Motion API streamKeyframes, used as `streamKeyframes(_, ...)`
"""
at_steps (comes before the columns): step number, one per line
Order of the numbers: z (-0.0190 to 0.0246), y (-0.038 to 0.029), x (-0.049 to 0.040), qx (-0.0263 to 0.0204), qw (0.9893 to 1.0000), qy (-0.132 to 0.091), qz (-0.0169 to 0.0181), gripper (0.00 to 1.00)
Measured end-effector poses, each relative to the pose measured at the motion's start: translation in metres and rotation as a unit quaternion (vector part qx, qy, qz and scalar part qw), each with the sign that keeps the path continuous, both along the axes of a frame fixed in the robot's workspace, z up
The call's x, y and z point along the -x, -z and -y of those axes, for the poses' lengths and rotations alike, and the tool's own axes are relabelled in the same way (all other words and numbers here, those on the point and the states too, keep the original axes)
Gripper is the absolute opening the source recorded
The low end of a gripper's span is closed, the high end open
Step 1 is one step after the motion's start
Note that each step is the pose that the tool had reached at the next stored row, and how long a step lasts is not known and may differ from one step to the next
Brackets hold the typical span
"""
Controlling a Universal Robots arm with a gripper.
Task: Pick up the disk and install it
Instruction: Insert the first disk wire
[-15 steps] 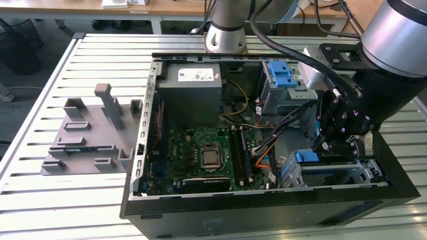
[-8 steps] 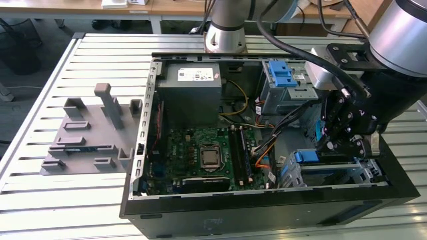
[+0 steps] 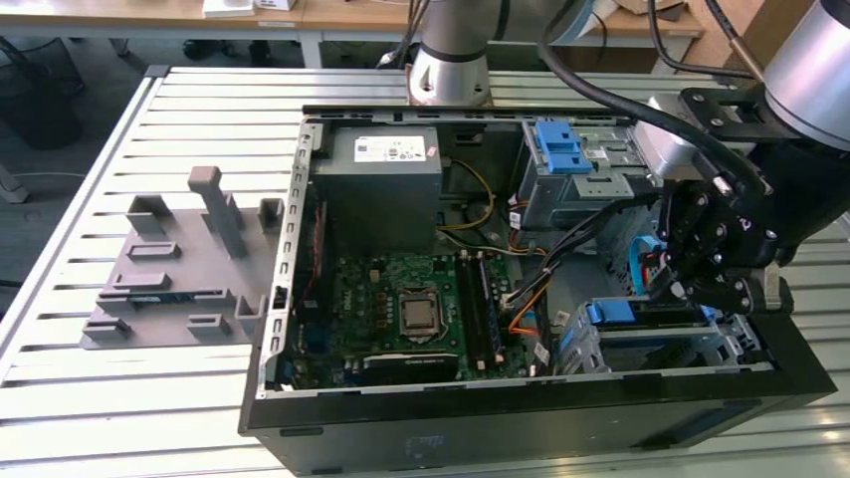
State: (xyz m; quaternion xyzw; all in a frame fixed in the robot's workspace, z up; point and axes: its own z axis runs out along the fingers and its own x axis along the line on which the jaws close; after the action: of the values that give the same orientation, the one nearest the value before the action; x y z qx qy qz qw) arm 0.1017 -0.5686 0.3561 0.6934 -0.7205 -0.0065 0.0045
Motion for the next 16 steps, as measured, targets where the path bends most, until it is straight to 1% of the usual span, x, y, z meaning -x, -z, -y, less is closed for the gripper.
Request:
streamKeyframes(3,-0.0005,0.0,-0.0063,0.0,1.0,0.0,0.0,0.11)
streamKeyframes(6,-0.0018,0.0,-0.0105,0.0,1.0,0.0,0.0,0.11)
streamKeyframes(11,-0.006,0.0,-0.0153,-0.0001,1.0,0.0,0.0,0.11)
streamKeyframes(16,-0.0103,-0.0011,-0.0174,0.0,1.0,0.0,0.0,0.11)
